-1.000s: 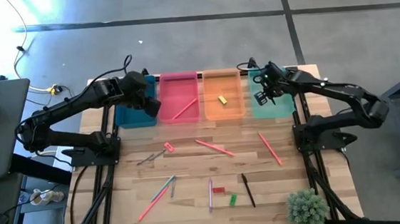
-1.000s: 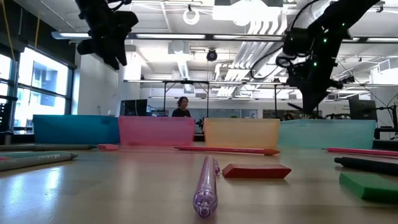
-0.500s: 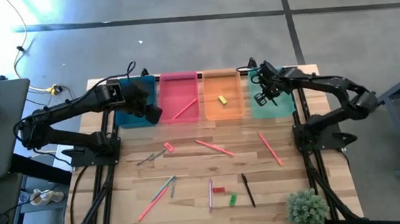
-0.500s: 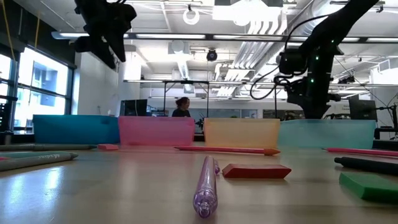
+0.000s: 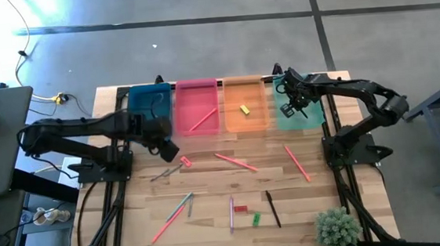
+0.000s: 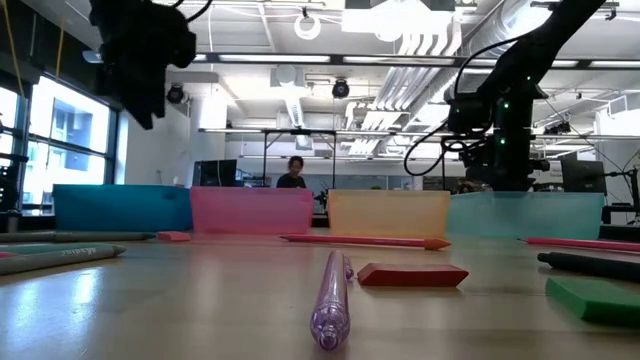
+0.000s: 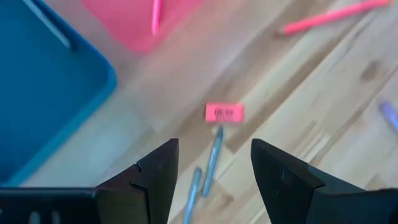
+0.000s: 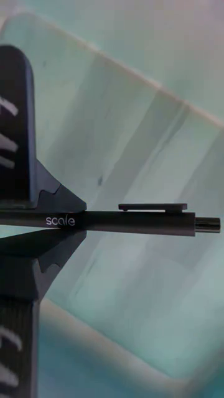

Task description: Sort crayons/erasers/pens/pencils in bins

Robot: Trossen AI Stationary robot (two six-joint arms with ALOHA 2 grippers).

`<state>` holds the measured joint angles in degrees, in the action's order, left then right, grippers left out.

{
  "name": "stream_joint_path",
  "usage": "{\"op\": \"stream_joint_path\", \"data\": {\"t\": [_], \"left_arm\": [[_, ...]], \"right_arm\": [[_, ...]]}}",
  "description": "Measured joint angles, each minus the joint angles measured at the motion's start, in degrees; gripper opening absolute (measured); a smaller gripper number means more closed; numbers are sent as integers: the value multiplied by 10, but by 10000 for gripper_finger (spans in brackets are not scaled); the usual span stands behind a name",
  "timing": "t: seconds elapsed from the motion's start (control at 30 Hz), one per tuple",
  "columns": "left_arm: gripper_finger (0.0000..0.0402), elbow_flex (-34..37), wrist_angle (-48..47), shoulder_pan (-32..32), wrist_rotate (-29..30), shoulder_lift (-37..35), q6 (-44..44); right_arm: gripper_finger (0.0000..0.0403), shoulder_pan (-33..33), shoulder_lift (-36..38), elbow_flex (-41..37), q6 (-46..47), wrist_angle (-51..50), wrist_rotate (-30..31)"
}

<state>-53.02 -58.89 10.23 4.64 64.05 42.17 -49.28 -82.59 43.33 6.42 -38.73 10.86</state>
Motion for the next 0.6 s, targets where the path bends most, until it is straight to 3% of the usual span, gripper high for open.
{"op": "stream_joint_path", "data": {"t": [0.27, 0.6], "left_arm": [[188, 63, 0, -85, -32, 0, 79], [188, 118, -2, -147, -82, 3, 204]], "right_arm": [[22, 0, 0, 0, 2, -11, -5], [80, 0, 0, 0, -5, -15, -5]]}}
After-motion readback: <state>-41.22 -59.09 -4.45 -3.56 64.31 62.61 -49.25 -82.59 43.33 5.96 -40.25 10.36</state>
